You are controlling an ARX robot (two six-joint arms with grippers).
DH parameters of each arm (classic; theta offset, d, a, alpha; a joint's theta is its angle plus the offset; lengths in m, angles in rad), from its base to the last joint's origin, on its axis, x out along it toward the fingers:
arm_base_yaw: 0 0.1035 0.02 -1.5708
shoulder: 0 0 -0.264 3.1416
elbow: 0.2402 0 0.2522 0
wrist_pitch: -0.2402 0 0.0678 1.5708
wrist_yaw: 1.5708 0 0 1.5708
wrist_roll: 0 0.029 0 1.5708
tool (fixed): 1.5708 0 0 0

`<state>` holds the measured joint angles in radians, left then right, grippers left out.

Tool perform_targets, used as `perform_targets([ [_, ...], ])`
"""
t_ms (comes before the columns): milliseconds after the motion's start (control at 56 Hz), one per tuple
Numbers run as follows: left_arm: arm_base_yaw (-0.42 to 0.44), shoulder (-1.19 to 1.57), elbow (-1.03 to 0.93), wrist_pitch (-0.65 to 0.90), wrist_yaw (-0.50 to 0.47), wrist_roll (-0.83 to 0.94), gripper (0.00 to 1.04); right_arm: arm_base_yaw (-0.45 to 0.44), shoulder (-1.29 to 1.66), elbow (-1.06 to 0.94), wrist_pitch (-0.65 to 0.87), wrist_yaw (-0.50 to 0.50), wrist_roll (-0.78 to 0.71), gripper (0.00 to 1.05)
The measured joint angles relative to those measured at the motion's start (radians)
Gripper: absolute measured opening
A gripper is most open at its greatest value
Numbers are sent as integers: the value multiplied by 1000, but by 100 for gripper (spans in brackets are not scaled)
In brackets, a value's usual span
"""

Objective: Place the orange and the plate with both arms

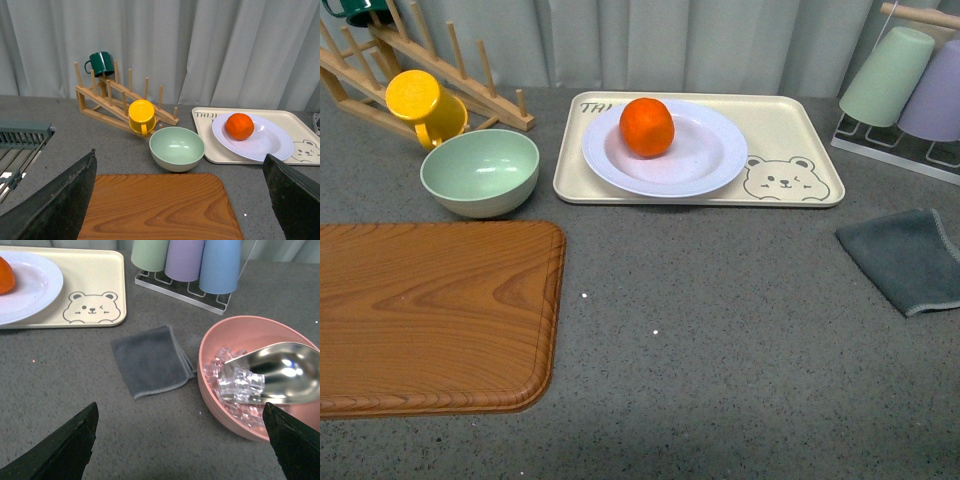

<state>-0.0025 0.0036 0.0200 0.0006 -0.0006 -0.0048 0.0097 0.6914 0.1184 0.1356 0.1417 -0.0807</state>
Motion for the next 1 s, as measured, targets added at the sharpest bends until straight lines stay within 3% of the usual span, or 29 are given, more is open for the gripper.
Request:
perform_targets([
  [71,0,0,0,0,0,0,98,-4,-281,-42,-215,-22,-38,96],
  [161,0,0,0,0,0,0,98,-8,-483,-52,-345,-43,-68,96],
  [411,0,0,0,0,0,0,98,-8,-602,-62,-330,-70,-73,94],
  [554,0,0,0,0,0,0,98,-9,-688,-109,-142,-140,31,70],
  [946,0,0,0,0,0,0,98,-9,-688,-113,-138,-141,68,2],
  [1000,0,0,0,0,0,0,98,-9,-688,-113,-138,-141,68,2],
])
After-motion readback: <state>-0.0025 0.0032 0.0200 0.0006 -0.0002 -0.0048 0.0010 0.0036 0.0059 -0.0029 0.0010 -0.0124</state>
